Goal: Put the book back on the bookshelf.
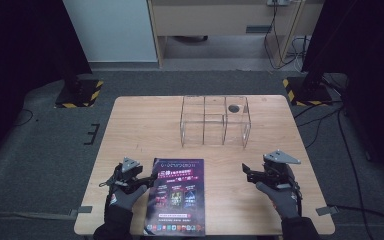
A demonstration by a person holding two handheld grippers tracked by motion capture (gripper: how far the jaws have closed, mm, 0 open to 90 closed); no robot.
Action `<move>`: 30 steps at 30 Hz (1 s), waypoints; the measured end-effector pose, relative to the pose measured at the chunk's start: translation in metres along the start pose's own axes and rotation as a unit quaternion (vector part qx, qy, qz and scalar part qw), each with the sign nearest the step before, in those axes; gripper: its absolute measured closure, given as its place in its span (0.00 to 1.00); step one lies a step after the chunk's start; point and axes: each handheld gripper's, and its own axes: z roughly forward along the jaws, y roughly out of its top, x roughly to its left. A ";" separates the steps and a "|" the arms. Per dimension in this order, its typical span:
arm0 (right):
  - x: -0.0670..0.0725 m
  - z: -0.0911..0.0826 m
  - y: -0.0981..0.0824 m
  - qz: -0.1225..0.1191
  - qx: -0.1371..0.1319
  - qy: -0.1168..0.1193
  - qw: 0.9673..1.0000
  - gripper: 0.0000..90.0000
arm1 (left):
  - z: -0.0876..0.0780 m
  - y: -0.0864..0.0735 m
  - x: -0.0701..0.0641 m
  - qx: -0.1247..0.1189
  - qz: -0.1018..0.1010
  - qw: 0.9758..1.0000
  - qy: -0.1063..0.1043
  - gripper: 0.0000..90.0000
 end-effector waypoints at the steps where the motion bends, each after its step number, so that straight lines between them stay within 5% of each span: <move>1: 0.004 0.001 0.001 -0.002 0.000 0.003 1.000 0.14 | 0.001 0.000 0.000 0.004 0.001 1.000 0.001 0.34; 18: 0.067 0.019 0.011 -0.042 0.005 0.056 0.998 0.14 | 0.009 -0.007 -0.006 0.033 0.003 0.999 -0.007 0.33; 30: 0.101 0.037 0.007 -0.046 0.019 0.080 0.996 0.14 | 0.015 -0.013 -0.010 0.055 -0.001 0.998 -0.018 0.34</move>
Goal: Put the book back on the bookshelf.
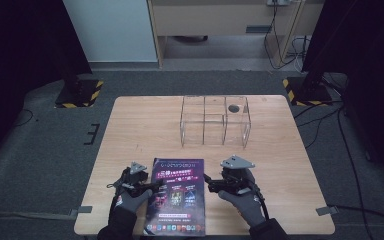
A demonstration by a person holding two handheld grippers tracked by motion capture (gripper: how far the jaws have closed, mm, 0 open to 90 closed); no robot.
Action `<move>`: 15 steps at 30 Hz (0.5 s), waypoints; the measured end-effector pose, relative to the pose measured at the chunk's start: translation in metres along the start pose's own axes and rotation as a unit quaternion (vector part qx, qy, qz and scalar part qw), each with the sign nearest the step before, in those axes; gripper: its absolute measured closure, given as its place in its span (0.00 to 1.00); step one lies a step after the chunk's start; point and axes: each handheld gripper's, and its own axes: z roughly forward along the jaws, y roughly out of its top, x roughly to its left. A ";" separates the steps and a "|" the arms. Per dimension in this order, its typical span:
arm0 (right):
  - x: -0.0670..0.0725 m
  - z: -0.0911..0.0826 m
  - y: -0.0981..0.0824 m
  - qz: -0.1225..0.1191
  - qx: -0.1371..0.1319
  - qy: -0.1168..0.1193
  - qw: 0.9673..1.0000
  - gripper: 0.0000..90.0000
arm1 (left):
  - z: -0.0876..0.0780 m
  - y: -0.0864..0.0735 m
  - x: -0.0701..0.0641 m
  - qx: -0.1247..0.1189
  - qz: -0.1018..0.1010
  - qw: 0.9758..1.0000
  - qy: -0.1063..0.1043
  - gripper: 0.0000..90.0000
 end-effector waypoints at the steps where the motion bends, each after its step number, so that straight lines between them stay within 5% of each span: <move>1: 0.002 0.002 -0.002 0.003 0.001 0.006 1.000 0.14 | 0.001 0.000 0.000 0.001 0.000 1.000 -0.002 0.34; 15: 0.027 0.038 -0.029 0.012 0.054 0.022 0.998 0.15 | 0.003 -0.001 -0.005 0.001 0.004 1.000 -0.009 0.33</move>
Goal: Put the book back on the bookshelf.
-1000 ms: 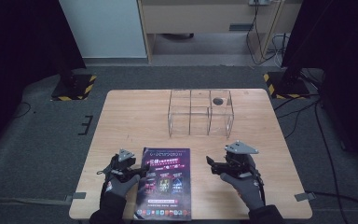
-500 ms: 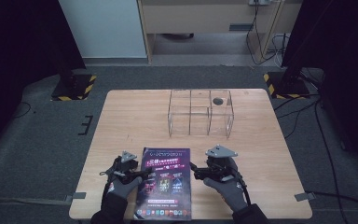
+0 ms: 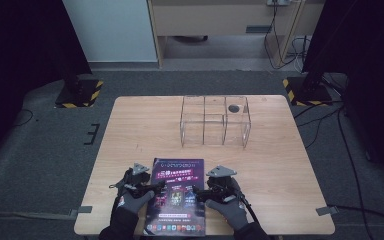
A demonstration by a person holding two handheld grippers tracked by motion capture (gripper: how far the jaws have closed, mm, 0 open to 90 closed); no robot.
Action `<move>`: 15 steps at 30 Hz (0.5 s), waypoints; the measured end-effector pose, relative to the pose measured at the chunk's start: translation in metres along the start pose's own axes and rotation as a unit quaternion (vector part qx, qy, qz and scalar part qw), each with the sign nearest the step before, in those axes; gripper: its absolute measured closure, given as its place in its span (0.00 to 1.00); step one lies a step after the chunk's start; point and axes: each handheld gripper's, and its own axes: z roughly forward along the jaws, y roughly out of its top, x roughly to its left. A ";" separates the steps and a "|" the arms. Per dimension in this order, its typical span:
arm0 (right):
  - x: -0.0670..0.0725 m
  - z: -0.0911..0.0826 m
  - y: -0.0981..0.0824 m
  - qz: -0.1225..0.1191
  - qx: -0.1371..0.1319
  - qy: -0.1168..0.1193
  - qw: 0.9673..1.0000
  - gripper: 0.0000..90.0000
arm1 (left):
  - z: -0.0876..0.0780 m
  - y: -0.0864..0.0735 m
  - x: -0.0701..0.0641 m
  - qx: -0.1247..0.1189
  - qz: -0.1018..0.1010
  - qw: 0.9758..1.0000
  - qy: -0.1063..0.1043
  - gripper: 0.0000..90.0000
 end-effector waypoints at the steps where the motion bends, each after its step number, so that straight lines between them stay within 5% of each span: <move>1: 0.000 0.002 -0.001 -0.002 0.003 0.002 1.000 0.15 | 0.000 0.000 0.000 -0.001 -0.001 1.000 -0.001 0.33; 15: 0.010 0.016 -0.010 0.012 0.013 0.015 1.000 0.16 | 0.001 -0.001 -0.001 -0.007 -0.020 1.000 -0.015 0.30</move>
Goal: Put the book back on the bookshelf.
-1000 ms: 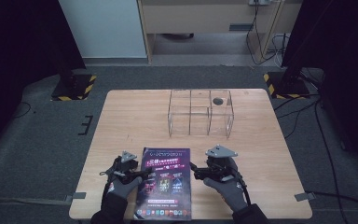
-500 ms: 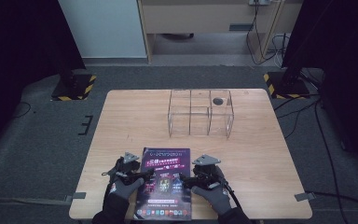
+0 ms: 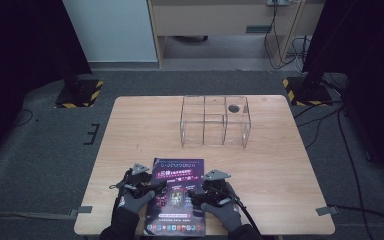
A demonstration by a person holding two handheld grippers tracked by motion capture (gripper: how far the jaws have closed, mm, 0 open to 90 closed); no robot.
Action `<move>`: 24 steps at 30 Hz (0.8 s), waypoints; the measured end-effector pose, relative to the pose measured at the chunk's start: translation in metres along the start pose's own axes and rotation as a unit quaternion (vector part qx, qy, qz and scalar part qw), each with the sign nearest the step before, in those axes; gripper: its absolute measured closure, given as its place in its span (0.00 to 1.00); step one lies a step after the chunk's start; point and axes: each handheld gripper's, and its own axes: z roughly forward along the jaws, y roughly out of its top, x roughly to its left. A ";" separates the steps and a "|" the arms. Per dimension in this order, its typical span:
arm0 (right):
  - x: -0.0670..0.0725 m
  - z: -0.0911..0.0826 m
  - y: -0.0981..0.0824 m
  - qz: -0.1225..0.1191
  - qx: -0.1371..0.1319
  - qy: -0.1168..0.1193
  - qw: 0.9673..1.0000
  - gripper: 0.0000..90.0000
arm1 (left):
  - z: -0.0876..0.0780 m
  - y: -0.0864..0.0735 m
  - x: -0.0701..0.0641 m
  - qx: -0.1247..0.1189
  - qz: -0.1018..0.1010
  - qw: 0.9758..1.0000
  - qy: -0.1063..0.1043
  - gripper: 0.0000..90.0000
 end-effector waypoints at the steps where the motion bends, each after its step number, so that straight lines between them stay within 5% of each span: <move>1: 0.001 0.000 0.000 0.001 -0.001 0.002 1.000 0.16 | 0.000 0.000 0.000 -0.002 -0.002 1.000 -0.002 0.29; 8: 0.005 0.002 -0.002 0.002 -0.013 0.010 1.000 0.16 | 0.000 -0.001 0.002 -0.006 -0.016 1.000 -0.011 0.28; 16: 0.005 0.003 -0.002 0.004 -0.015 0.009 1.000 0.16 | 0.003 -0.002 -0.001 -0.015 -0.010 1.000 -0.010 0.21; 24: 0.003 0.002 -0.003 0.023 -0.023 0.016 0.999 0.17 | 0.002 -0.002 0.003 -0.030 -0.060 0.997 -0.029 0.20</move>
